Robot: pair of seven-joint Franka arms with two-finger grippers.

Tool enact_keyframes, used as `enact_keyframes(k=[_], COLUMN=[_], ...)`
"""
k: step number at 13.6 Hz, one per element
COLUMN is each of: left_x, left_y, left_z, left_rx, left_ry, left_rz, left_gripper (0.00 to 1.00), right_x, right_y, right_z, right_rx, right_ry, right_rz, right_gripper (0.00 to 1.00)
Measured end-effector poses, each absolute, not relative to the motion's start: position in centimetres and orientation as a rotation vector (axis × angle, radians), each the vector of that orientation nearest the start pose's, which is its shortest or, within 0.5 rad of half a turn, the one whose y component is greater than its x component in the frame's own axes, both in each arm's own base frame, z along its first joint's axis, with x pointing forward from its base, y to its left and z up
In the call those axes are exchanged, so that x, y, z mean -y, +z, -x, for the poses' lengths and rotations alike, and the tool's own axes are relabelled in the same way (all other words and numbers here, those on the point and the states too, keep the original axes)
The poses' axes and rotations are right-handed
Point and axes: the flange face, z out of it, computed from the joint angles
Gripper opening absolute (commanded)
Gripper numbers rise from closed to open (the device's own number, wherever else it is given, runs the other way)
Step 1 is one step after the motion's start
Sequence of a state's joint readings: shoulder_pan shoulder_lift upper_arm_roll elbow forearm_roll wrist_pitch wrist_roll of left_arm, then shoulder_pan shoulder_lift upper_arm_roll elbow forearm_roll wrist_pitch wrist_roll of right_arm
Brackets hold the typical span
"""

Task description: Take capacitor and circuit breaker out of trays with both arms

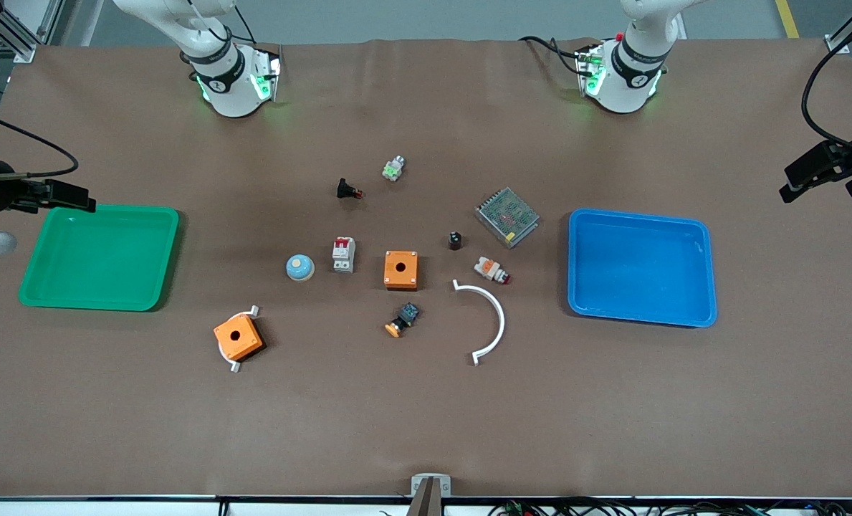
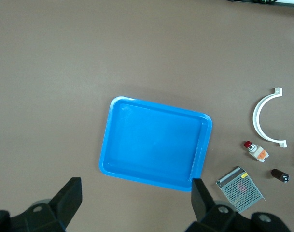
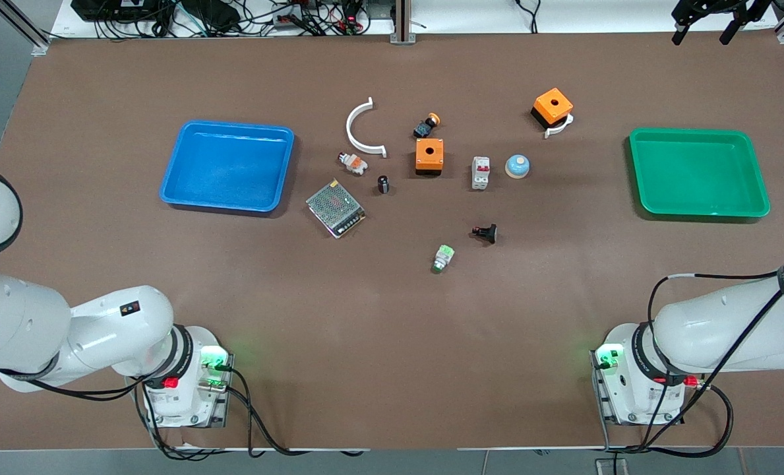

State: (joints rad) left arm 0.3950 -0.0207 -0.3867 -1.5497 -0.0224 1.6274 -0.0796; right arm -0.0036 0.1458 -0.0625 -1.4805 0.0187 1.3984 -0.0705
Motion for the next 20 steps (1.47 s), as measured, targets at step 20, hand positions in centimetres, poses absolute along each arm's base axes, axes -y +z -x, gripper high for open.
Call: enact_keyframes(k=[20], left_x=[-0.4], left_y=[64.7], left_z=[-56.1], left_rx=[0.145], left_ry=[-0.140], left_rz=[3.161], left_gripper=[1.00], right_x=[3.0], right_y=[65.4], right_z=[-48.7], right_rx=[0.019], right_ry=[0.102], right_rz=[3.105], right_gripper=[1.00])
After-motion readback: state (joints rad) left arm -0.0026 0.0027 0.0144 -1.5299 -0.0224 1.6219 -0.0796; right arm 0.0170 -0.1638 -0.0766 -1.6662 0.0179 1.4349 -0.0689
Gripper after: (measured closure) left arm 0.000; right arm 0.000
